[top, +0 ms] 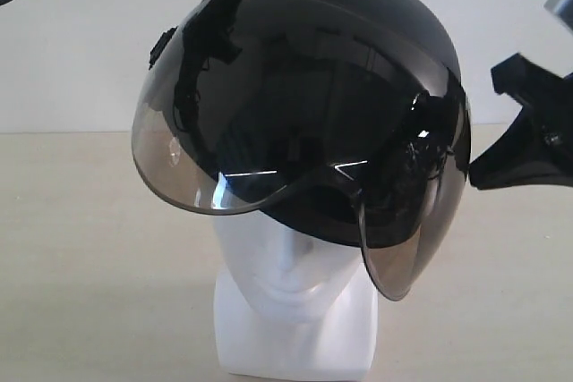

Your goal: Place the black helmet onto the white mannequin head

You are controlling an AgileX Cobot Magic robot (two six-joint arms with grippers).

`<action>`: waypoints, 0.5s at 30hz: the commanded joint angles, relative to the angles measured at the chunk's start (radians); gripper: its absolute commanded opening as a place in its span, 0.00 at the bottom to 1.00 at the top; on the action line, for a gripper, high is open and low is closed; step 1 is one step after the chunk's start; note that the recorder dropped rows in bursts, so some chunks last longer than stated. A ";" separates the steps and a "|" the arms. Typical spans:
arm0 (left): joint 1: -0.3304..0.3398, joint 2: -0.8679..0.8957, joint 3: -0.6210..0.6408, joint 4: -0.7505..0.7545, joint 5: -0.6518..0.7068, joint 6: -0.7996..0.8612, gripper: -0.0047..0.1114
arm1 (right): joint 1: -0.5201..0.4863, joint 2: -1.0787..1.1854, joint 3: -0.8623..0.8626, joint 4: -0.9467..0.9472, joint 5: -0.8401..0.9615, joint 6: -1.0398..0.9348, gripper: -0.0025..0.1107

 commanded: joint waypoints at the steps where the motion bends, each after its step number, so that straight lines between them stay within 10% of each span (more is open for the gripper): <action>1: -0.008 -0.007 -0.005 0.004 0.000 -0.010 0.08 | -0.005 0.042 0.076 0.178 -0.043 -0.137 0.02; 15: -0.008 -0.007 -0.001 0.004 0.000 -0.010 0.08 | -0.005 0.095 0.109 0.514 0.061 -0.386 0.02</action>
